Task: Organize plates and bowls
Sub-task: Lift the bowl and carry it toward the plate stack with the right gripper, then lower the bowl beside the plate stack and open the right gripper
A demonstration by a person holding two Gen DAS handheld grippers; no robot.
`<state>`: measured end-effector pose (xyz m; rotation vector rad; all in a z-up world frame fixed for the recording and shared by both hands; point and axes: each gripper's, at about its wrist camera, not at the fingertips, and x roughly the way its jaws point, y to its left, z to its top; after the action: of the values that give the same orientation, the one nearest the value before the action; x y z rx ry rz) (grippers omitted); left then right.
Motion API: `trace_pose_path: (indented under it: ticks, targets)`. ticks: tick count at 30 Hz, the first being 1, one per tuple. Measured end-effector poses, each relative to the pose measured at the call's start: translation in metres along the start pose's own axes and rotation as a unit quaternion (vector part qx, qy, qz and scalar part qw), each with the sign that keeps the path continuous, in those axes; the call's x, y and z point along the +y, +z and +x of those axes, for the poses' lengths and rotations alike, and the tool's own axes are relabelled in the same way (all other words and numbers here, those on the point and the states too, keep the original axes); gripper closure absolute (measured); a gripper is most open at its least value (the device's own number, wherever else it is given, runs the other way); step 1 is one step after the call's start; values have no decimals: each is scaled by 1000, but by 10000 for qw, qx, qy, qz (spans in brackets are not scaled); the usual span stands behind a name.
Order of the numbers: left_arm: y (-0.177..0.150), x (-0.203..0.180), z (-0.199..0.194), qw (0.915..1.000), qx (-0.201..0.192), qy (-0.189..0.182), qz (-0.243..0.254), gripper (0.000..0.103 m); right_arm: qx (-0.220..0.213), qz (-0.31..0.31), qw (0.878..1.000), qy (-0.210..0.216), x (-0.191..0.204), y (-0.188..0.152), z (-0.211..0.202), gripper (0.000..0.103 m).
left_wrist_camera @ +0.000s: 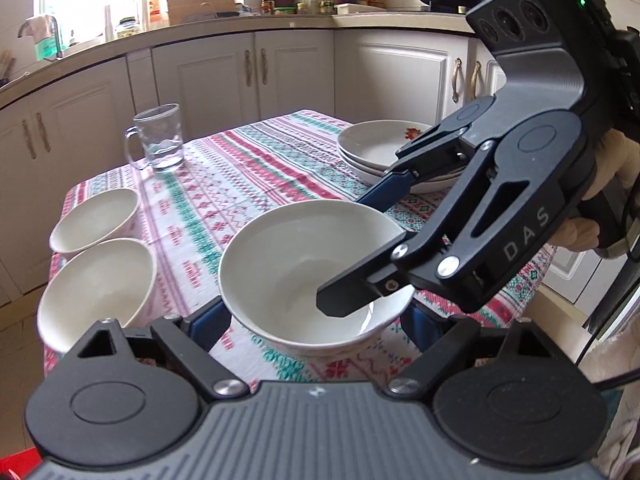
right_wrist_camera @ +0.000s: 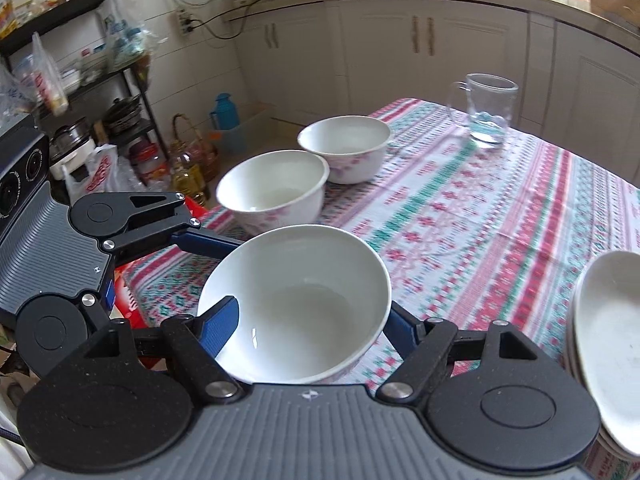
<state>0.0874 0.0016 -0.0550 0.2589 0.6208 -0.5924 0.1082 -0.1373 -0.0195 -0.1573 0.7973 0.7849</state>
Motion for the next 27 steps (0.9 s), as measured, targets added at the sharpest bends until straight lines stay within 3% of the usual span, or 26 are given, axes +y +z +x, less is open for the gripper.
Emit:
trace_pose_path:
  ticks: [27]
  targets:
    - [8,-9,26,9998,135,-111,105,12,63,227,9996,-138,-31,-13,2,20]
